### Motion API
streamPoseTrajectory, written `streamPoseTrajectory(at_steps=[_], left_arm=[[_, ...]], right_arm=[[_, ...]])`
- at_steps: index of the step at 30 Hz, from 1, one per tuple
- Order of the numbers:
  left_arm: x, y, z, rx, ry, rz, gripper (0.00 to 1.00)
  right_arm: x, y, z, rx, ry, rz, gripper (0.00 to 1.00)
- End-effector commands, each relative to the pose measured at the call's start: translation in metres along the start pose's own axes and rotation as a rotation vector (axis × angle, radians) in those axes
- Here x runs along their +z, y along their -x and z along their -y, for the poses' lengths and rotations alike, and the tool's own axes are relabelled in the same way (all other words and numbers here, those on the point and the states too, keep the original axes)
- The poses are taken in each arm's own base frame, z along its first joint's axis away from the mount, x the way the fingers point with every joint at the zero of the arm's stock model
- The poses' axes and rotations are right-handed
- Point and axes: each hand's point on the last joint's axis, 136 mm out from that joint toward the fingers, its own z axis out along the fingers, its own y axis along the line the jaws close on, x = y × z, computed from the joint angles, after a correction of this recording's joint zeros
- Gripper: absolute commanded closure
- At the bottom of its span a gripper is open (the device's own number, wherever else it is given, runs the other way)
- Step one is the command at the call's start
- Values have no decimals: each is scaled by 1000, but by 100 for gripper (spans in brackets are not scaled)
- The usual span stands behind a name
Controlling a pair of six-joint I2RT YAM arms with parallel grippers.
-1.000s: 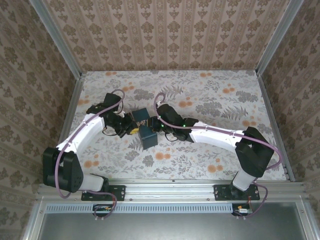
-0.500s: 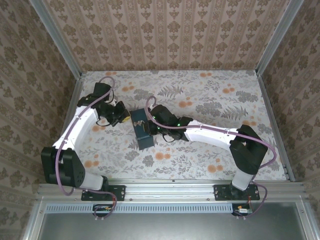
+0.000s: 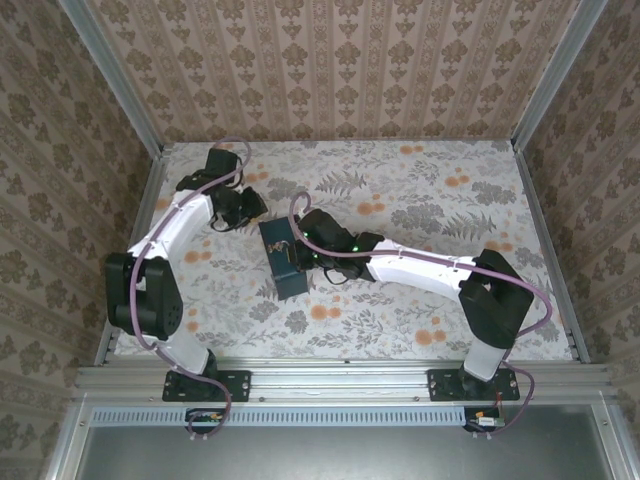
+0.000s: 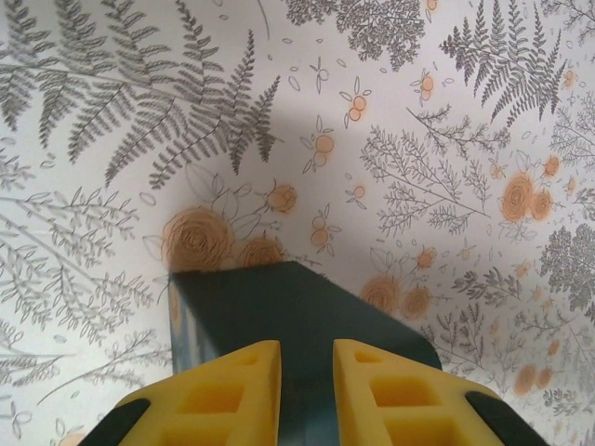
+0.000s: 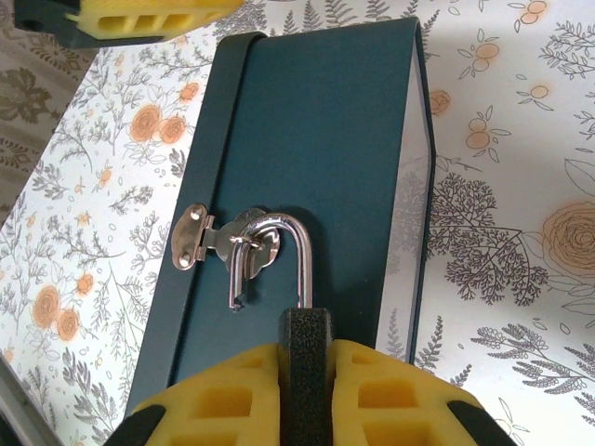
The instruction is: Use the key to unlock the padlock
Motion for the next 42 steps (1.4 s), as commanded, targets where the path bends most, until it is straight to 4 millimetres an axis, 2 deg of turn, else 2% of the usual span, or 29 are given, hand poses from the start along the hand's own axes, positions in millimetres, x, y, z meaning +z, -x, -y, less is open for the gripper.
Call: streamPoseTrajectory(at_steps=[1,7,10,13,15,18,21,23,24,27,31,34,38,40,42], left_arm=[[8,-3,8,68,18,-12,80],[18,-21,5,53,19,-66,82],[18,-22,4,40,13,-68,83],[14,-16,-1,18,11,-53,83],[9,-11,-2,11,6,-41,82],[-7,1,1,21,-13,-4,80],[-26,11,7,42,-29,28,74],[-36,14,7,51,-18,42,65],[-39,13,4,53,-6,43,60],[-42,7,-1,55,-4,28,56],[-41,-8,-7,71,21,-3,54],[-39,-23,-11,69,23,-29,54],[-35,-42,-8,88,19,-69,52],[-33,-54,-5,97,19,-96,51],[-31,-66,-3,105,18,-120,51]], right_arm=[[12,-5,11,22,-86,-38,93],[22,4,9,56,-103,-18,93],[29,6,9,75,-111,-11,93],[32,9,18,109,-141,17,93],[26,19,24,154,-124,68,92],[4,46,31,210,-56,170,89],[-22,70,50,234,-43,234,87],[-34,72,75,247,-76,244,87],[-38,69,93,258,-106,238,87],[-41,51,136,315,-105,213,87],[-43,8,203,360,-244,145,86],[-39,-22,242,395,-294,103,83],[-35,-42,264,417,-304,58,77],[-37,-46,271,410,-327,37,65],[-43,-43,269,392,-322,33,56]])
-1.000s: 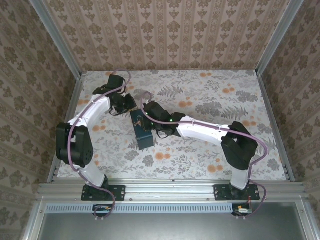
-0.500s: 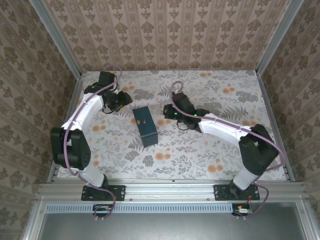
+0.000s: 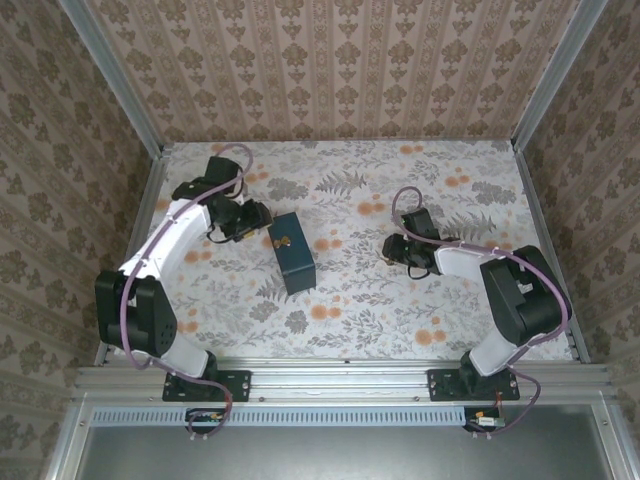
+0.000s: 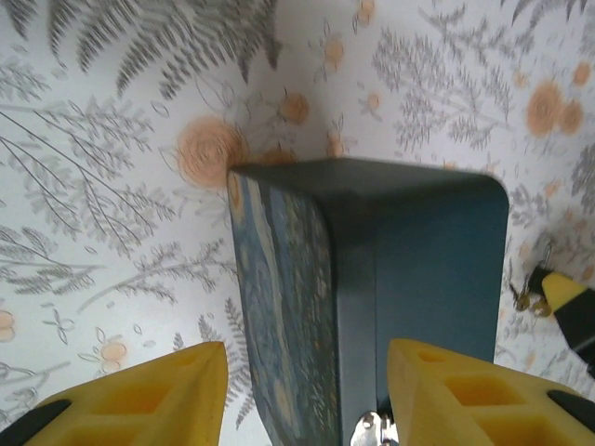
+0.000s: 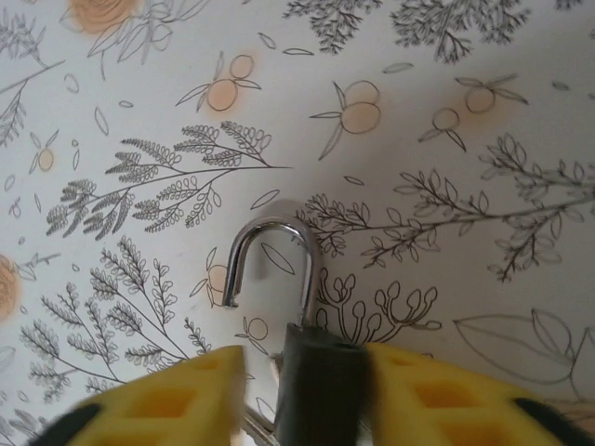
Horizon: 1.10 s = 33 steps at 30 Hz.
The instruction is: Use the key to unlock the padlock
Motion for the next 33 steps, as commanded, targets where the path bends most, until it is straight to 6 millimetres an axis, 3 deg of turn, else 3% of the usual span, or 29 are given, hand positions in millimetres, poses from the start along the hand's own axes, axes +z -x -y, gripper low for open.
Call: streamPoseTrajectory(at_steps=[1,5,7,9,15,18,27,33], left_arm=[[-4,-25,6,18,-15,-47,50],[0,-41,11,13,-35,-70,50],[1,-44,12,4,-51,-74,50],[1,-47,15,-3,-71,-81,50],[2,-51,21,-13,-107,-82,50],[8,-50,26,-24,-151,-82,50],[15,-51,34,-38,-203,-76,51],[15,-53,38,-27,-214,-92,51]], right_arm=[[-14,16,-16,-69,57,36,51],[-49,35,-43,-220,39,105,46],[-53,28,-78,-292,108,103,46],[-43,15,-109,-334,188,69,49],[-6,-12,-176,-299,410,-35,77],[1,-27,-206,-303,497,-75,79],[6,-68,-252,-297,643,-151,81],[13,-81,-281,-272,715,-177,80]])
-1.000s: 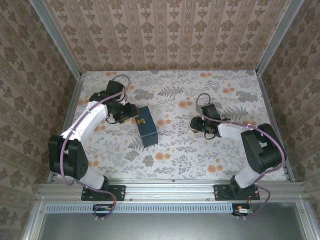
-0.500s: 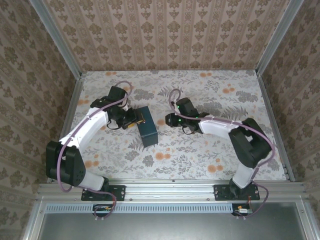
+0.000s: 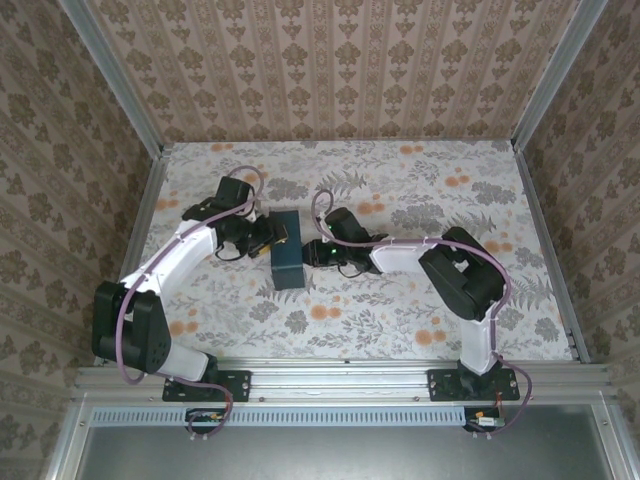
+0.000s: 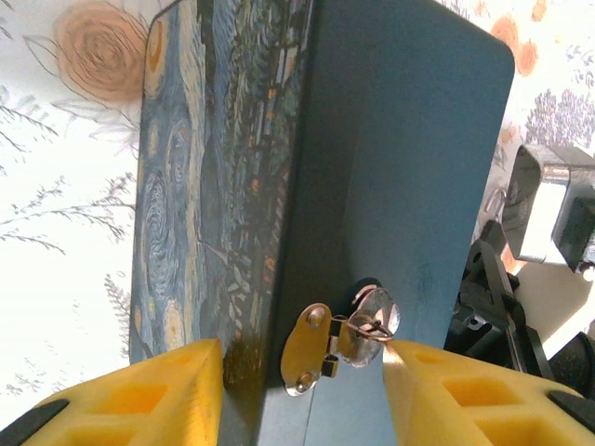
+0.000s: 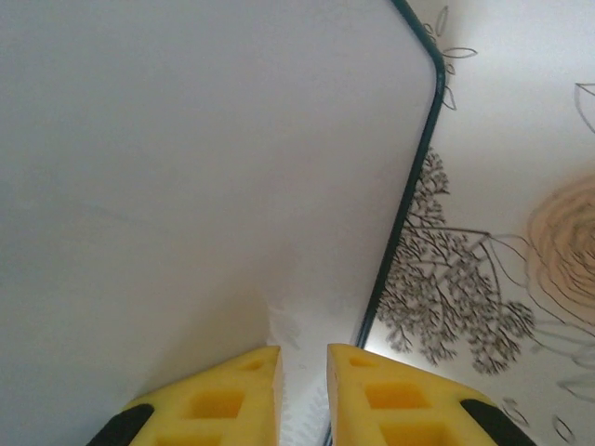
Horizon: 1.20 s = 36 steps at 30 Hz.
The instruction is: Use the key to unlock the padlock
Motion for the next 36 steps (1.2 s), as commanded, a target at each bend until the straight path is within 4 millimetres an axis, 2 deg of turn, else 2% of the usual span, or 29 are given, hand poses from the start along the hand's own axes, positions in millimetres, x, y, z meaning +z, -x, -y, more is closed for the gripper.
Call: streamPoseTrajectory(at_steps=[1,8,13,16,18,21,24,30,36], left_arm=[[-2,-16,20,22,-78,-57,51],[-6,-13,37,63,-72,-53,52],[0,-3,51,103,-51,-58,52],[7,1,48,94,-22,-73,52],[12,1,42,91,7,-80,52],[15,4,36,88,32,-74,52],[19,8,28,71,39,-72,52],[24,19,23,44,24,-56,53],[28,31,31,53,-4,-48,53]], right_arm=[[19,7,-49,-16,160,23,80],[41,14,-60,-6,194,12,79],[45,7,-49,-26,156,-8,77],[33,7,-27,-28,66,0,74],[17,9,6,-21,-85,6,73],[-10,7,35,-107,-254,-38,68],[-23,0,46,-176,-318,-108,64],[-38,-6,52,-185,-339,-150,60],[-59,-16,79,-186,-491,-231,55]])
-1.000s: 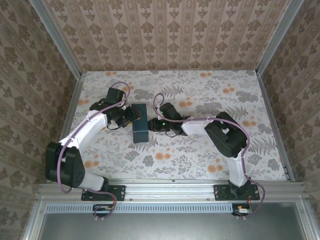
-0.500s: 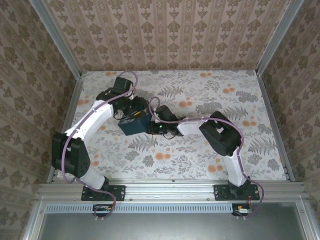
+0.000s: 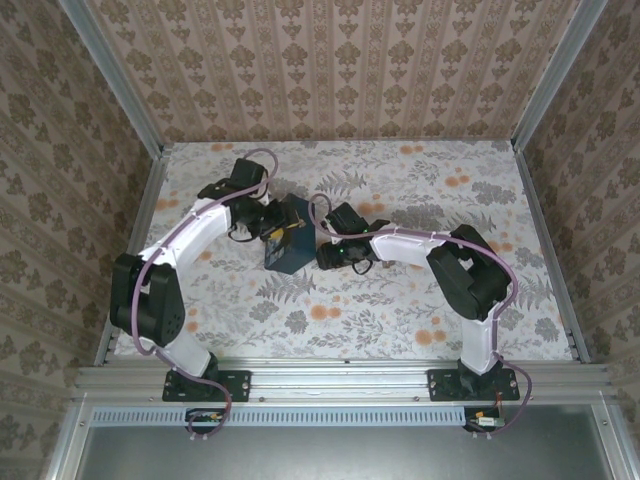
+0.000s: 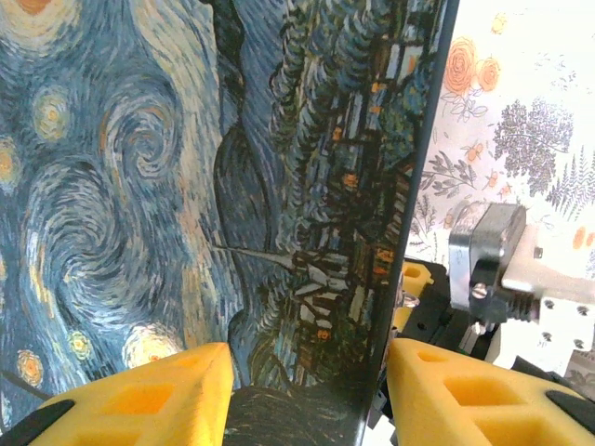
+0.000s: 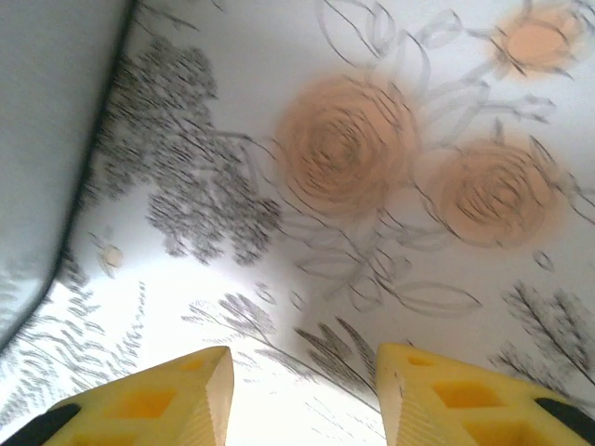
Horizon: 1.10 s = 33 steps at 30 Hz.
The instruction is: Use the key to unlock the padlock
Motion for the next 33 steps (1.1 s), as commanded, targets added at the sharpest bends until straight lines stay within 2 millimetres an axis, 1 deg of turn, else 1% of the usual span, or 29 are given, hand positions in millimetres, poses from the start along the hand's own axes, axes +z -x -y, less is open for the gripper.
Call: streamPoseTrajectory(at_steps=[1,4,7,9,11,15,20,22,23,25,26,27,28,29,30,31,33], left_arm=[[9,5,-1,9,4,-22,53],[8,9,6,16,-16,-18,53],[8,12,16,26,-37,-14,53],[11,13,20,37,-33,-17,53],[18,12,23,44,-30,-30,53],[34,12,31,60,-24,-49,53],[48,20,27,51,1,-60,54],[46,21,30,58,-6,-54,54],[41,22,32,72,-11,-43,54],[30,25,35,114,-11,-8,53],[22,30,32,130,-1,20,52],[13,36,27,140,12,50,48],[4,42,21,158,32,87,40],[-7,51,7,171,88,142,27],[-19,60,-12,182,173,208,9],[-28,67,-31,195,258,266,0],[-56,80,-74,208,426,397,0]], right_arm=[[-17,-8,23,-25,-124,-47,55],[-22,-6,34,7,-140,-23,54],[-36,4,39,60,-125,46,53],[-51,15,40,85,-110,106,53],[-66,25,37,98,-90,154,52],[-93,37,34,109,-60,208,53],[-124,39,37,117,-53,246,52],[-136,39,41,121,-51,255,51],[-142,38,45,120,-44,265,48],[-150,37,60,121,-55,284,41],[-153,37,72,128,-71,299,27],[-157,36,87,137,-102,313,1],[-161,35,102,154,-140,322,0],[-166,32,120,180,-181,336,0],[-174,29,137,205,-224,357,0],[-182,26,154,226,-274,382,0],[-202,16,192,260,-418,463,0]])
